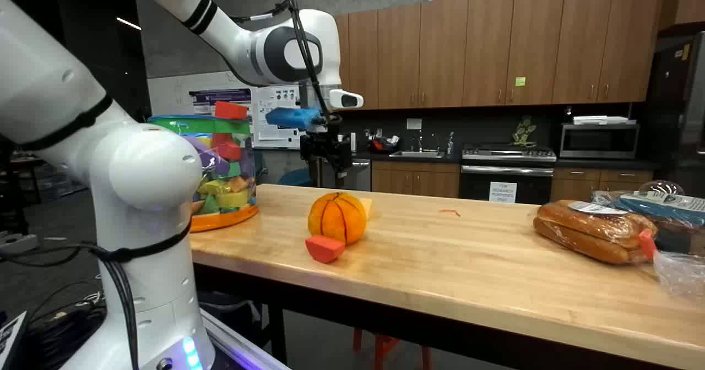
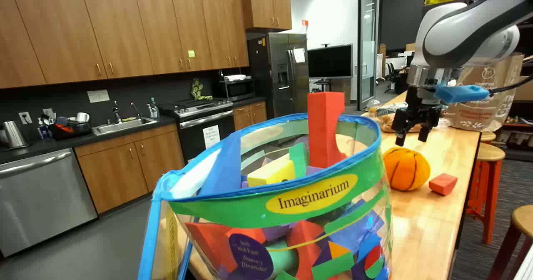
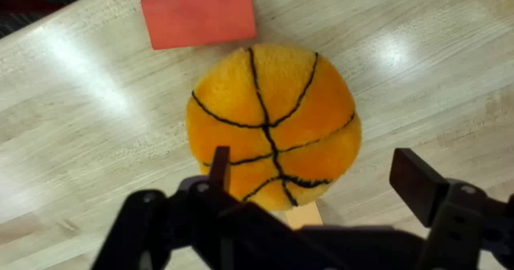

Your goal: Pick up the orange triangular block and place it in the bag

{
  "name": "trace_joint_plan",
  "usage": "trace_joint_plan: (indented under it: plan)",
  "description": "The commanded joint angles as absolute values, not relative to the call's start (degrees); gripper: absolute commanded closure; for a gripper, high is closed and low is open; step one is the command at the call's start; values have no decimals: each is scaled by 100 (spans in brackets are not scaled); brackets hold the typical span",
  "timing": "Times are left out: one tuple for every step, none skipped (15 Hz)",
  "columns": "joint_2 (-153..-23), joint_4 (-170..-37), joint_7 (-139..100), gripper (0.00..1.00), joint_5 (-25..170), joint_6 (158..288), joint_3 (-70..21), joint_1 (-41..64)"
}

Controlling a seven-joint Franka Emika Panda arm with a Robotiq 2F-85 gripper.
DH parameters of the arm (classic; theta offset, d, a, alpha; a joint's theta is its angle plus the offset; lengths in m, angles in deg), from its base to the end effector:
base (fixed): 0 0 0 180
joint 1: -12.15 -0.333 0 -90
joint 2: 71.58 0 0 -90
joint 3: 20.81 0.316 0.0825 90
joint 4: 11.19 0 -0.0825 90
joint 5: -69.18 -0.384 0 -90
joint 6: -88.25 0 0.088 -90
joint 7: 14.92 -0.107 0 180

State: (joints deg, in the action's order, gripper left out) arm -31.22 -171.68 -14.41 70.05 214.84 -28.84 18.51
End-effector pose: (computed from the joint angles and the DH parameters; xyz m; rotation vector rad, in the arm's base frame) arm 0.3222 -0.0788 0.4074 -3.0551 0.3153 -0.1789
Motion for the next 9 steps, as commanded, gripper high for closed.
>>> trace_joint_plan:
  plan:
    - [-3131, -17175, -1406, 0, 6960, 21462, -2830, 1905]
    - [-3144, -17188, -1405, 0, 6960, 21462, -2830, 1905]
    - [-3156, -17192, -1405, 0, 6960, 21462, -2830, 1905]
    - [-3162, -17192, -1405, 0, 6960, 21462, -2830, 1905]
    - [-3162, -17192, -1405, 0, 6960, 21462, -2830, 1905]
    - [-3162, -17192, -1405, 0, 6960, 21462, -2830, 1905]
    - [-3162, -17192, -1405, 0, 6960, 21462, -2830, 1905]
    - [-3162, -17192, -1405, 0, 6960, 21462, -2830, 1905]
    - [-3162, -17192, -1405, 0, 6960, 21462, -2830, 1905]
